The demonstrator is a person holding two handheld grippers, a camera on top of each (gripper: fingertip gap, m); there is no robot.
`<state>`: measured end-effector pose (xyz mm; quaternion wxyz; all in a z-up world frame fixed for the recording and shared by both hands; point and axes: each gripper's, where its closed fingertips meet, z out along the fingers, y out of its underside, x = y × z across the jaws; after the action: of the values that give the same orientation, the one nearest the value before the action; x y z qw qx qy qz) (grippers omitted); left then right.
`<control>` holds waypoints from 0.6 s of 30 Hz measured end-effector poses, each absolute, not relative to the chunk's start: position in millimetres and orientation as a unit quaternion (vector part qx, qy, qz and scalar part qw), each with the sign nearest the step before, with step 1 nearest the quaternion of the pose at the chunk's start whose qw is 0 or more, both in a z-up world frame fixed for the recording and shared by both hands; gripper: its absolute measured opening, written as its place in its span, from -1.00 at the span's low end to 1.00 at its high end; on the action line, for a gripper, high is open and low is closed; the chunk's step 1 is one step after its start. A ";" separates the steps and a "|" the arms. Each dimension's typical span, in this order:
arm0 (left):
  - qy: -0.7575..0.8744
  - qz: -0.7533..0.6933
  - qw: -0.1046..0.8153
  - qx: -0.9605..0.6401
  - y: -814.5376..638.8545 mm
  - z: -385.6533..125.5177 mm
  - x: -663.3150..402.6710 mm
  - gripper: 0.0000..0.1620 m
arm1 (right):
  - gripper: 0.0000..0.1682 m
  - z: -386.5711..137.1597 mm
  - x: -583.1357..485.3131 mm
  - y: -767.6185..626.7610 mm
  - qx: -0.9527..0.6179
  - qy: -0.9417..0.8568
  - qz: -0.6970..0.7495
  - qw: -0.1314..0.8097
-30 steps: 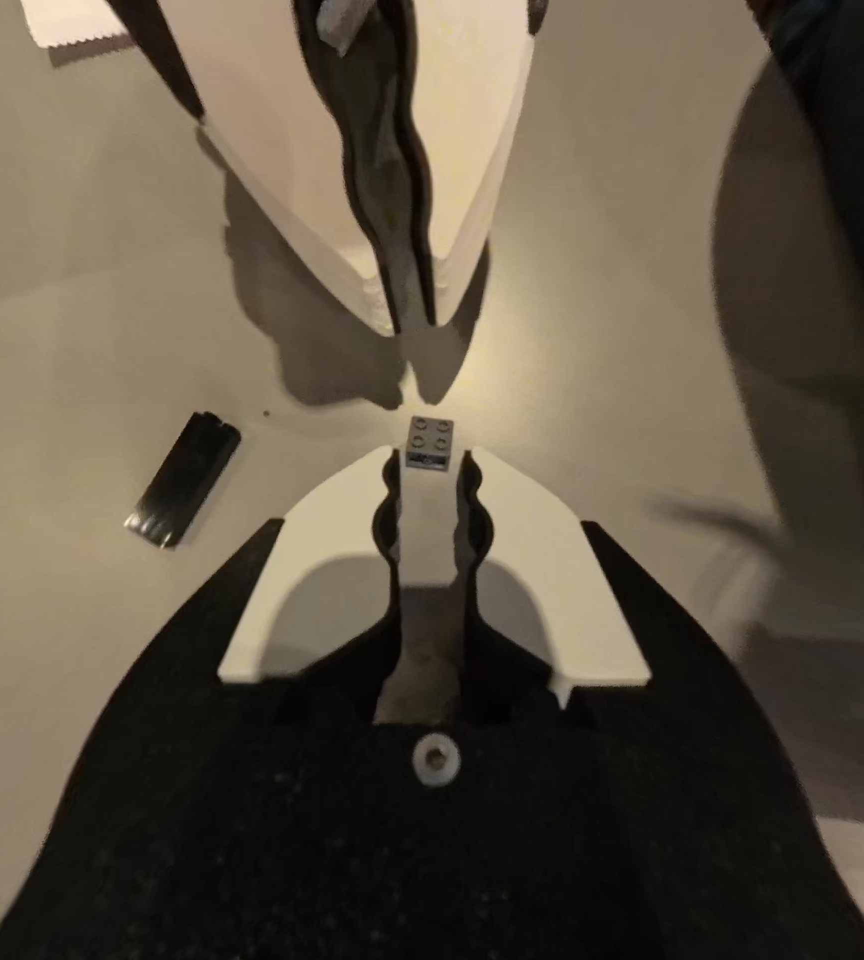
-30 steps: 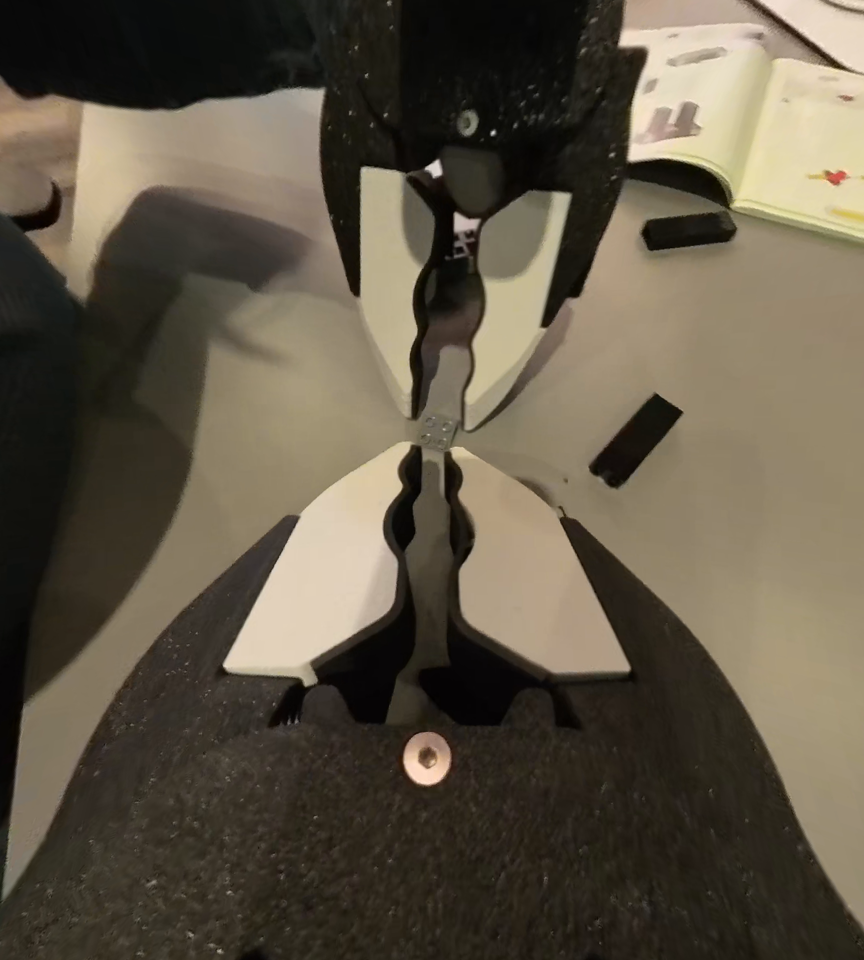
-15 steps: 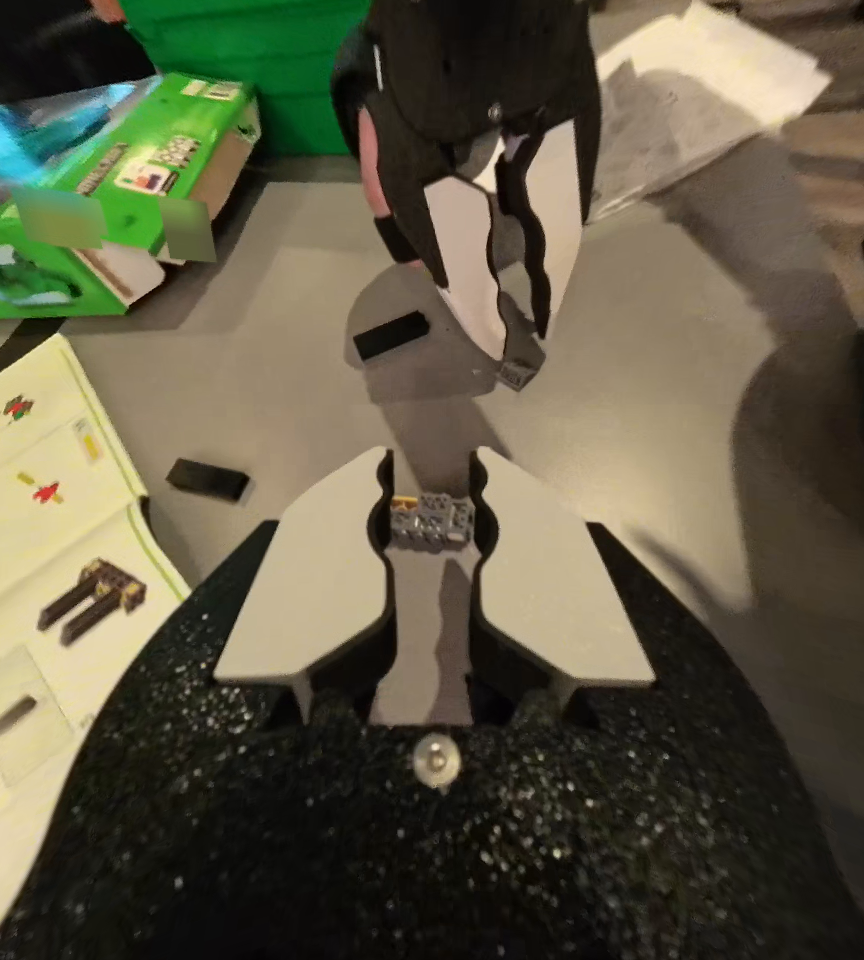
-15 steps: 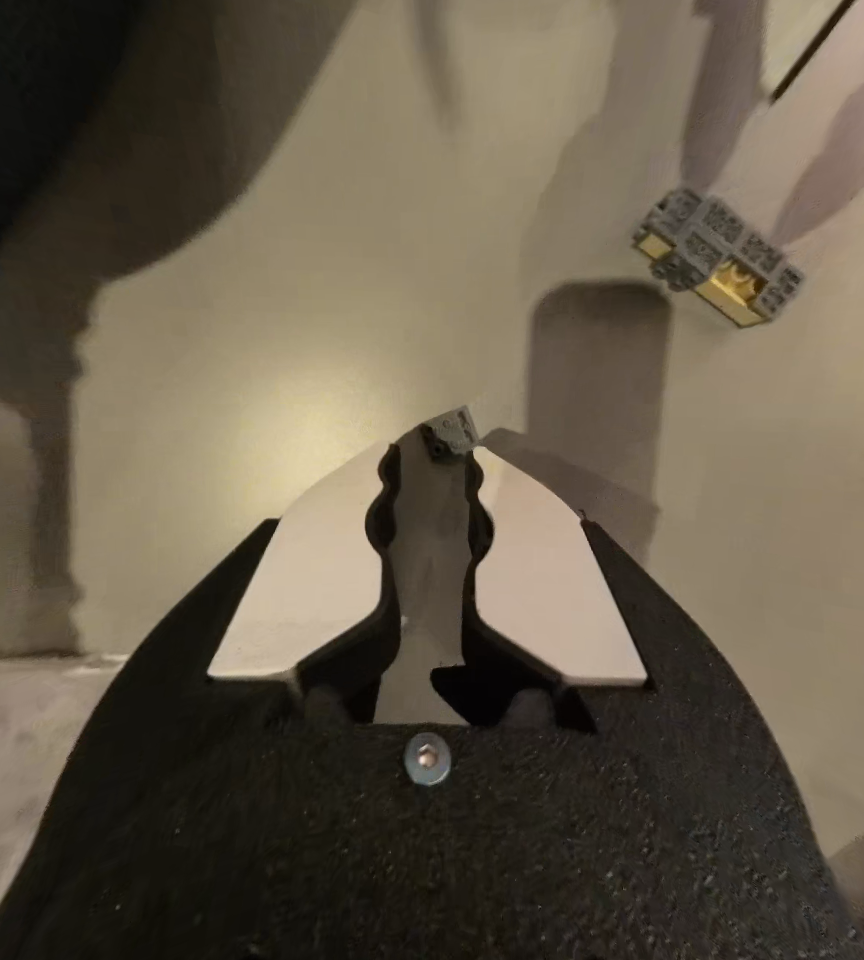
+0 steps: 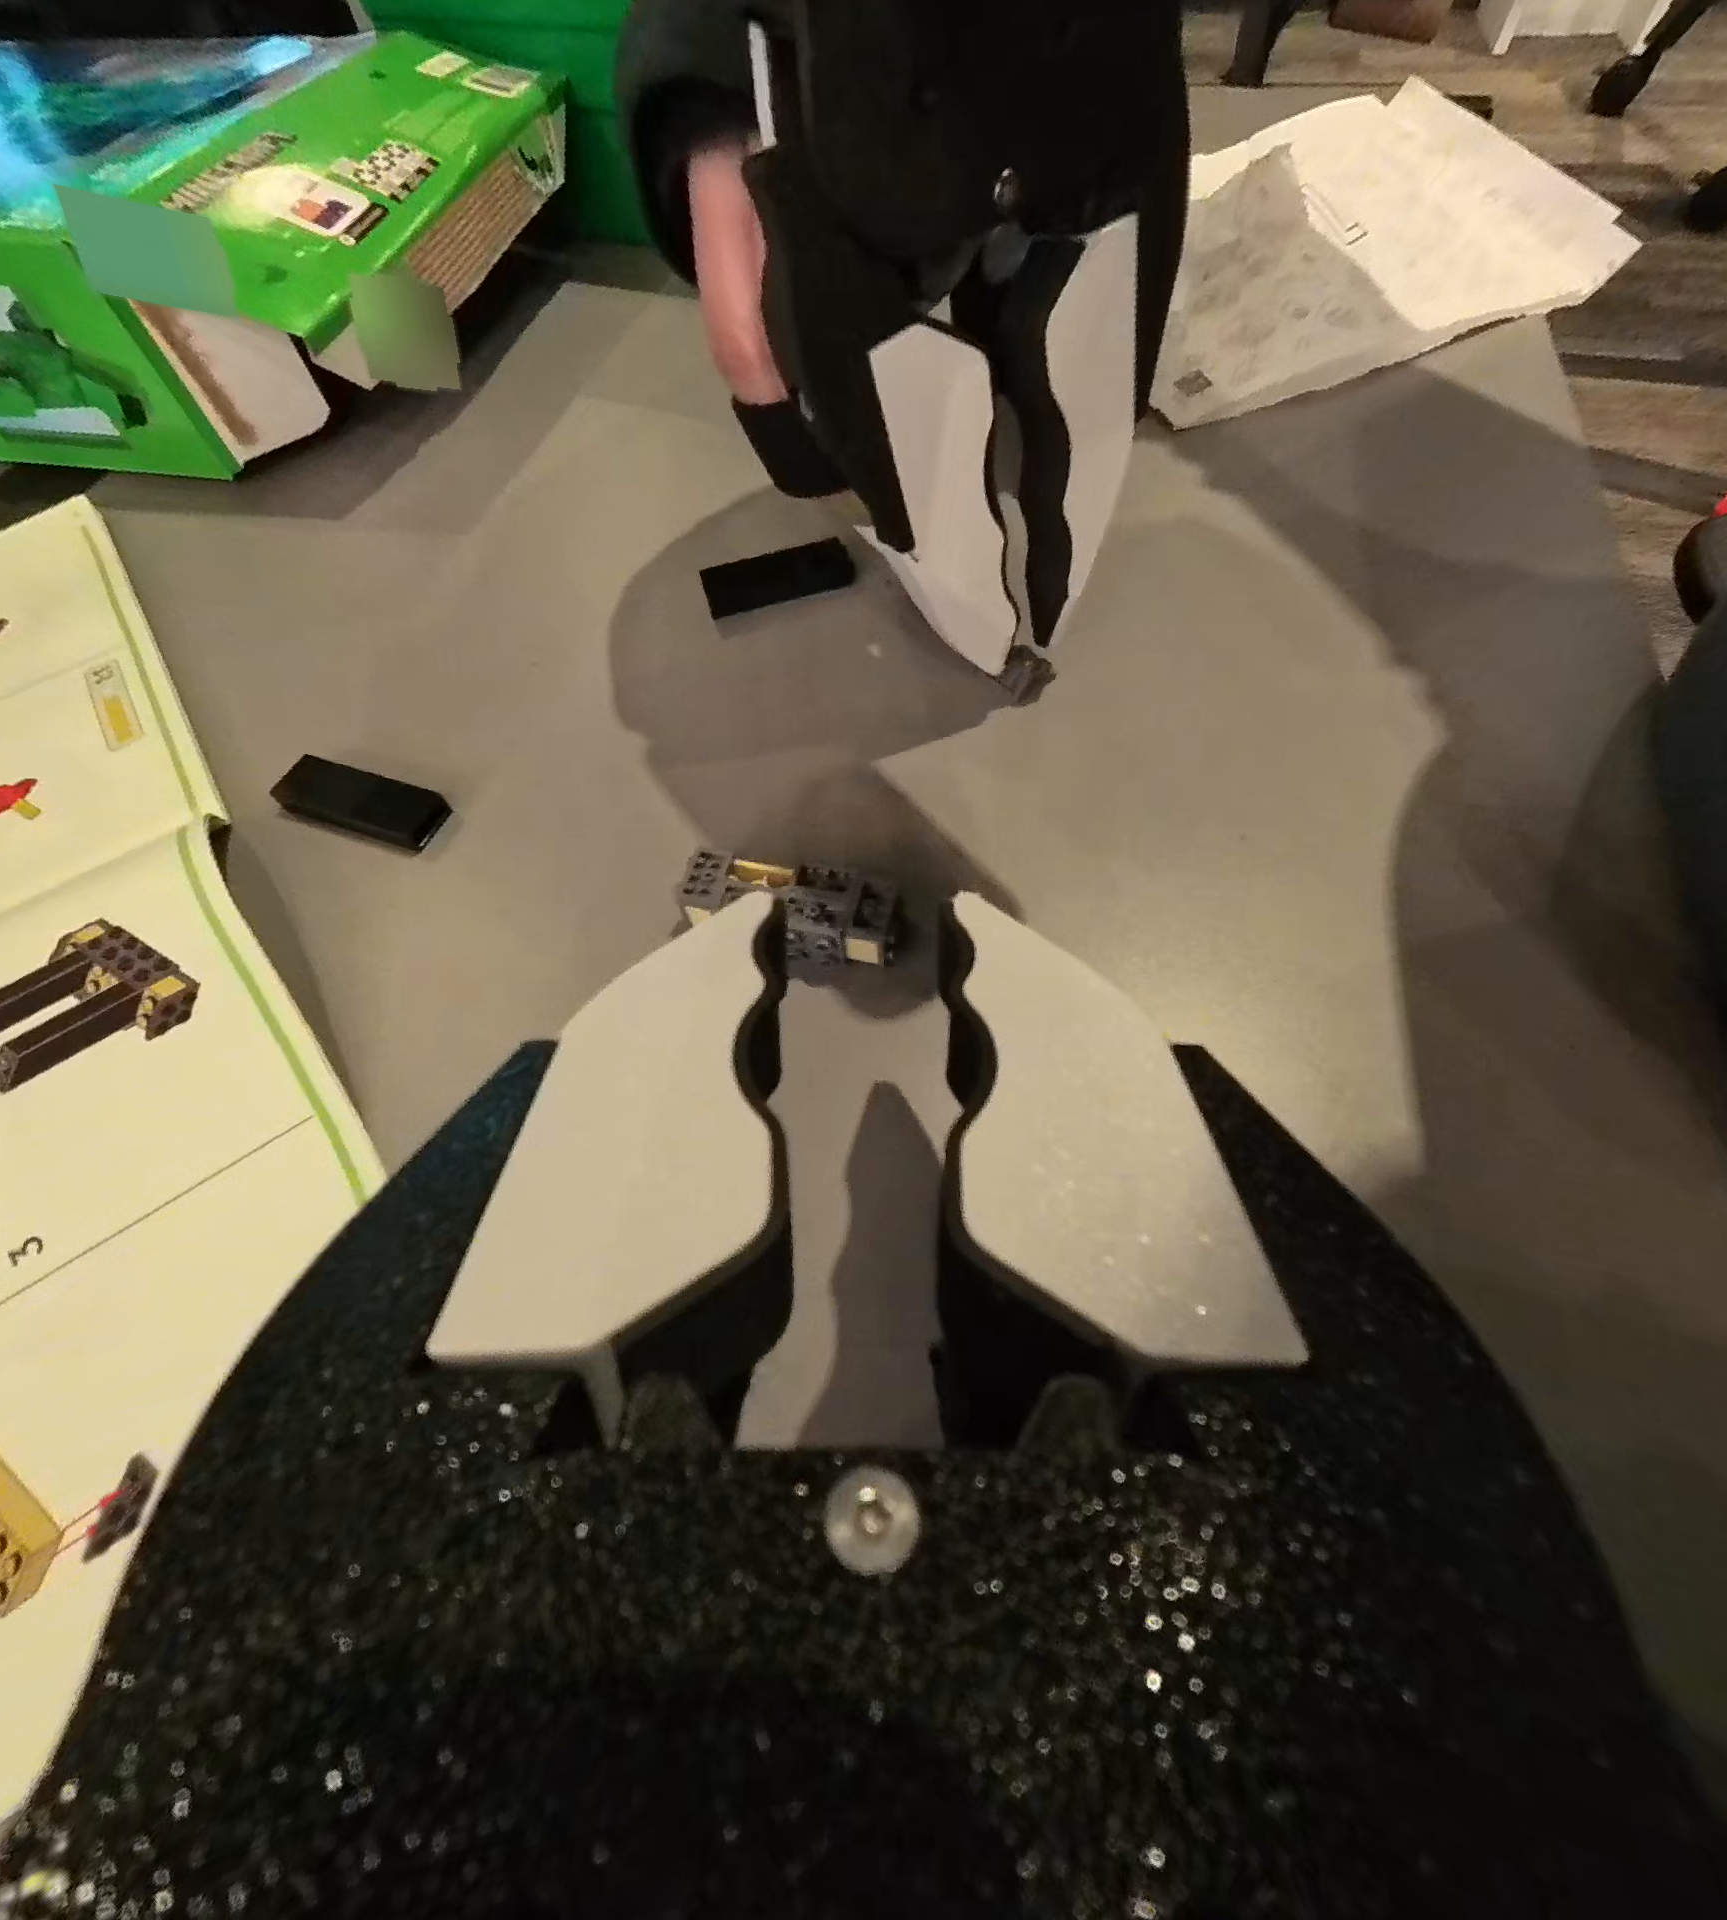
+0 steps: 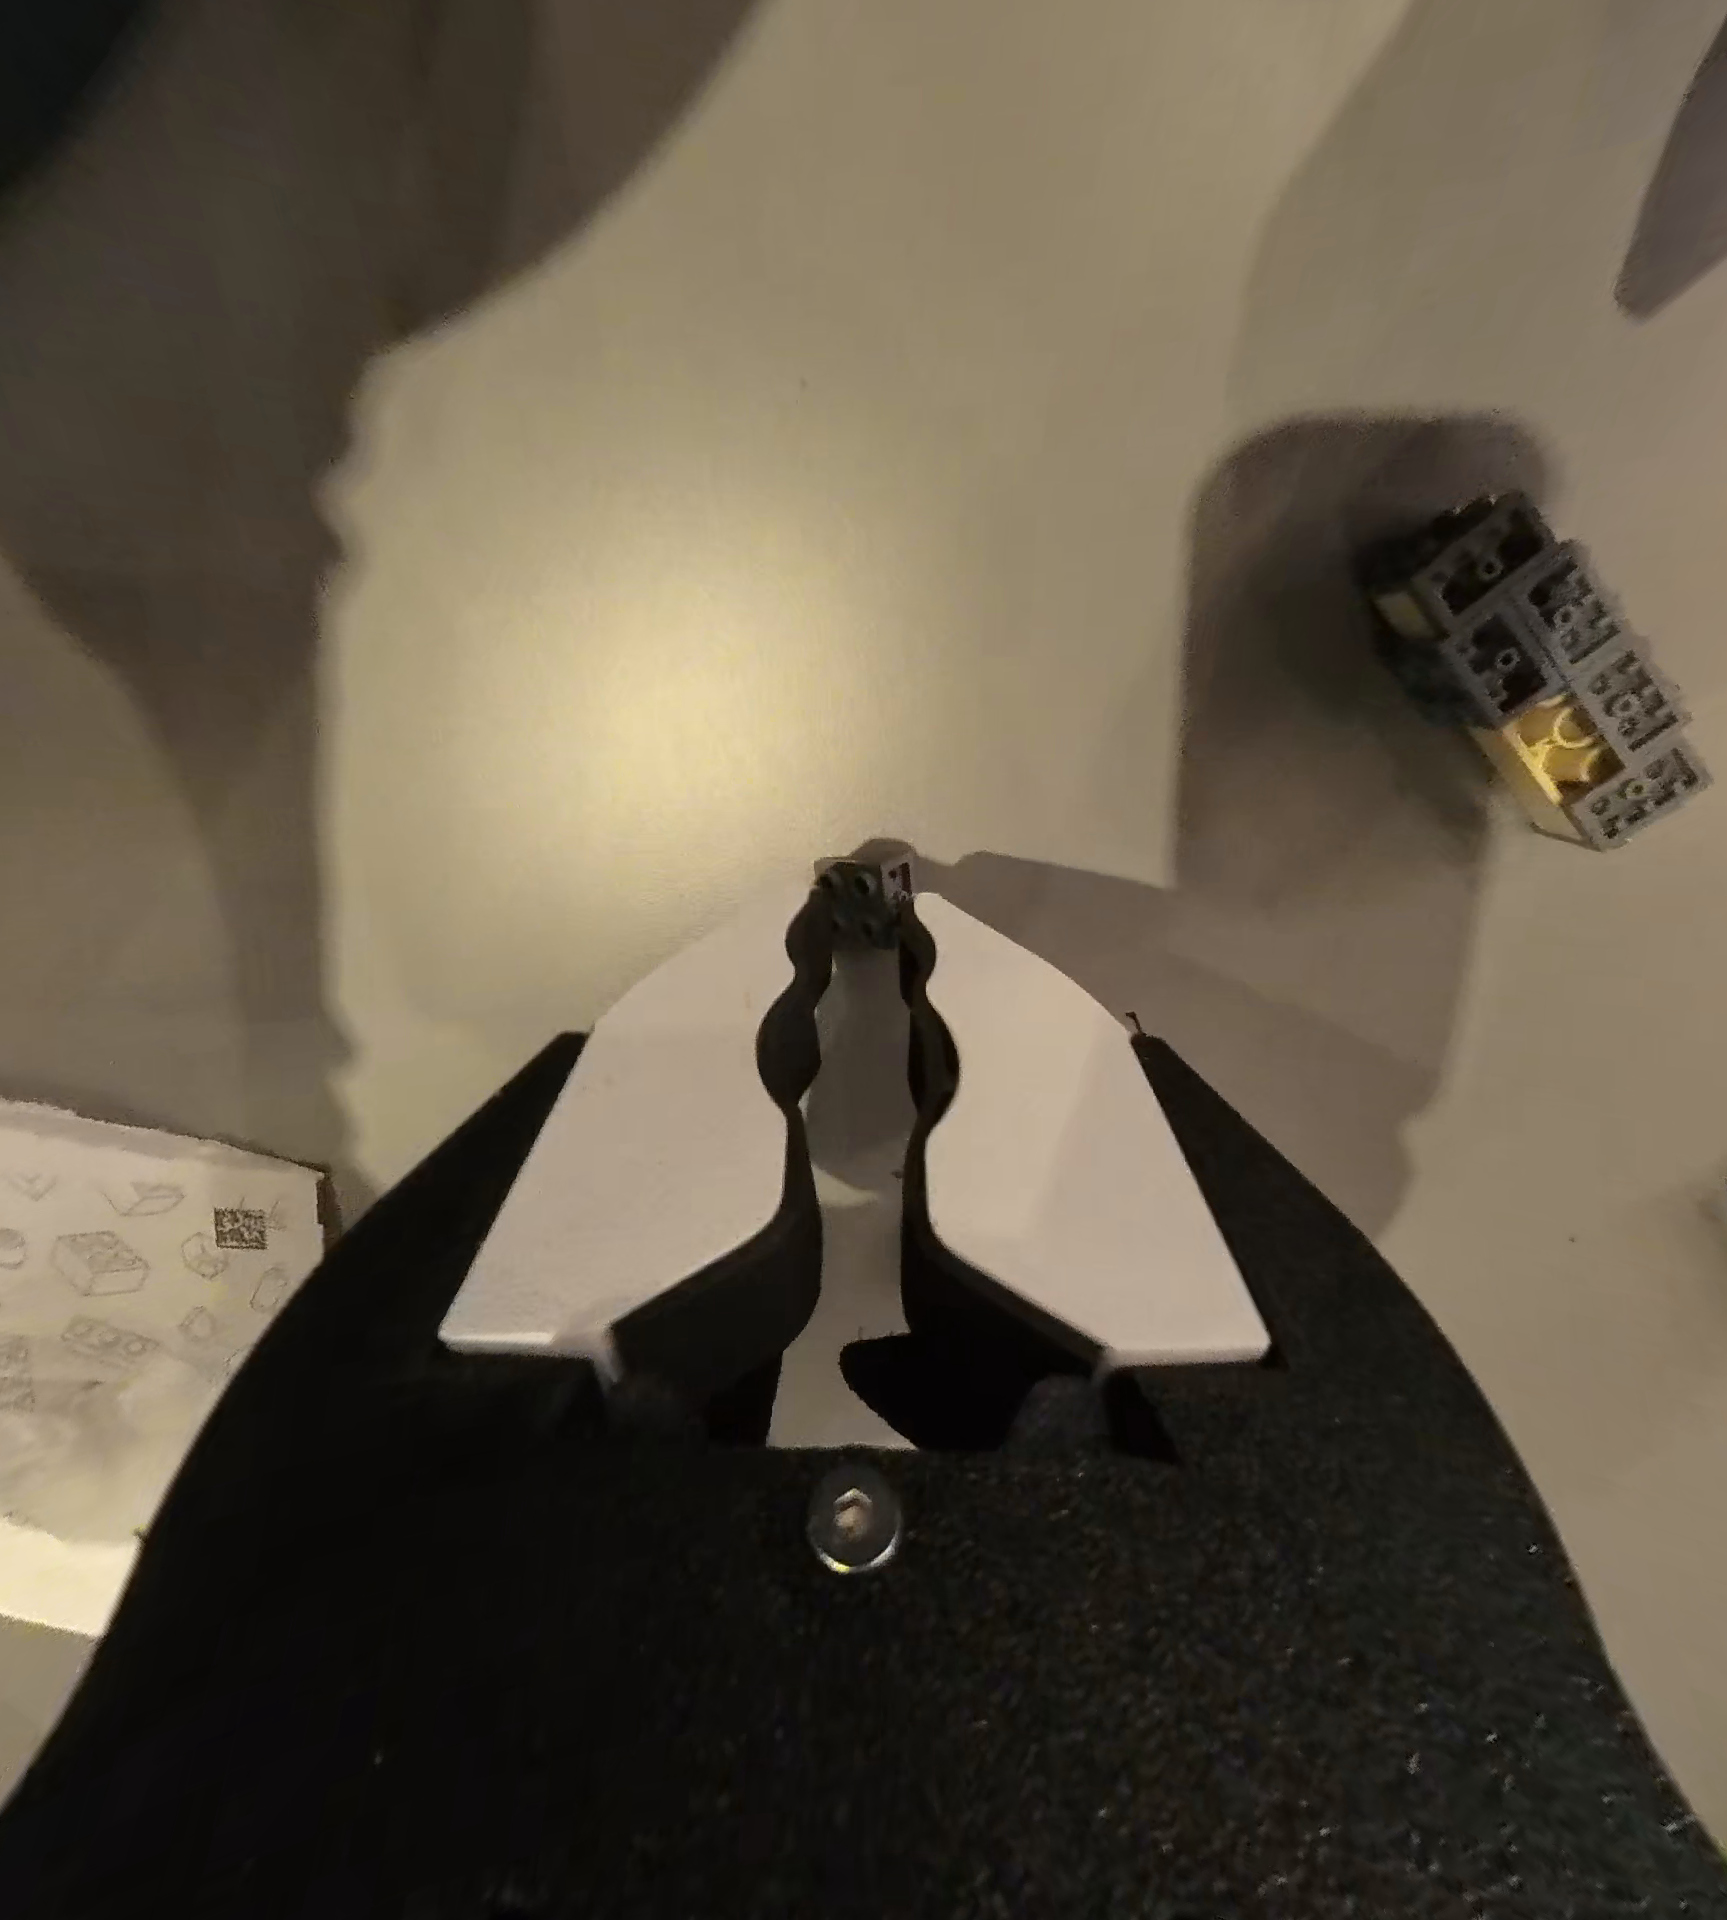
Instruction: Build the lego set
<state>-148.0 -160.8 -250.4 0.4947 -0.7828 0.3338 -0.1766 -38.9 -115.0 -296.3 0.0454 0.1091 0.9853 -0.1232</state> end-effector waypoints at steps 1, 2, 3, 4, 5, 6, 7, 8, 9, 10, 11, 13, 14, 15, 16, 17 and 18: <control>0.335 -0.177 0.493 -0.783 -160.6 -251.0 -147.3 -0.66 | -0.86 -295.7 -39.1 -115.5 0.110 0.985 -0.124 0.046; 0.336 -0.177 0.492 -0.784 -160.4 -251.7 -146.6 -0.66 | -0.86 -295.1 -39.2 -116.5 0.112 0.984 -0.127 0.046; 0.337 -0.178 0.490 -0.784 -160.2 -252.2 -145.9 -0.66 | -0.86 -295.0 -39.8 -117.2 0.115 0.984 -0.131 0.045; 0.338 -0.178 0.489 -0.784 -160.0 -252.6 -145.3 -0.66 | -0.86 -295.6 -40.6 -117.0 0.115 0.984 -0.130 0.041; 0.339 -0.179 0.489 -0.784 -159.7 -252.9 -144.8 -0.66 | -0.87 -297.2 -40.5 -116.0 0.114 0.985 -0.126 0.040; 0.339 -0.179 0.488 -0.784 -159.5 -253.1 -144.4 -0.65 | -0.88 -299.6 -40.2 -115.0 0.113 0.986 -0.119 0.038; 0.340 -0.180 0.487 -0.784 -159.2 -253.4 -144.1 -0.65 | -0.89 -299.9 -39.9 -116.2 0.113 0.985 -0.122 0.039; 0.340 -0.180 0.486 -0.784 -158.8 -253.6 -143.9 -0.65 | -0.89 -300.0 -39.4 -117.0 0.114 0.985 -0.122 0.040; 0.340 -0.180 0.486 -0.784 -158.3 -253.6 -143.7 -0.65 | -0.89 -300.1 -39.1 -117.4 0.115 0.985 -0.122 0.039; 0.340 -0.181 0.487 -0.784 -158.0 -253.6 -143.2 -0.65 | -0.90 -300.0 -39.0 -117.8 0.118 0.985 -0.123 0.037; 0.339 -0.183 0.487 -0.784 -157.8 -253.5 -142.8 -0.65 | -0.90 -299.9 -39.1 -117.9 0.123 0.984 -0.124 0.034; 0.338 -0.183 0.486 -0.784 -157.4 -254.2 -142.8 -0.64 | -0.91 -299.6 -39.4 -118.1 0.134 0.982 -0.134 0.020; 0.338 -0.183 0.486 -0.785 -157.2 -254.7 -143.1 -0.63 | -0.92 -299.3 -39.7 -117.8 0.142 0.980 -0.141 0.011; 0.338 -0.182 0.485 -0.786 -157.1 -255.5 -143.6 -0.62 | -0.92 -299.0 -39.9 -117.2 0.153 0.977 -0.150 0.003; 0.339 -0.180 0.484 -0.786 -157.0 -256.3 -144.2 -0.61 | -0.93 -298.6 -40.3 -116.5 0.168 0.972 -0.162 -0.006; 0.343 -0.178 0.482 -0.786 -157.1 -257.4 -144.3 -0.61 | -0.93 -297.9 -40.9 -115.3 0.186 0.967 -0.175 -0.017; 0.348 -0.174 0.479 -0.787 -157.3 -258.9 -144.7 -0.61 | -0.93 -297.4 -41.3 -113.4 0.203 0.961 -0.187 -0.029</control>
<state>-144.7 -157.3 -258.9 0.4790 -0.7868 0.3480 -0.1744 -41.3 -113.4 -297.4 -0.0289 0.2035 0.9606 -0.1870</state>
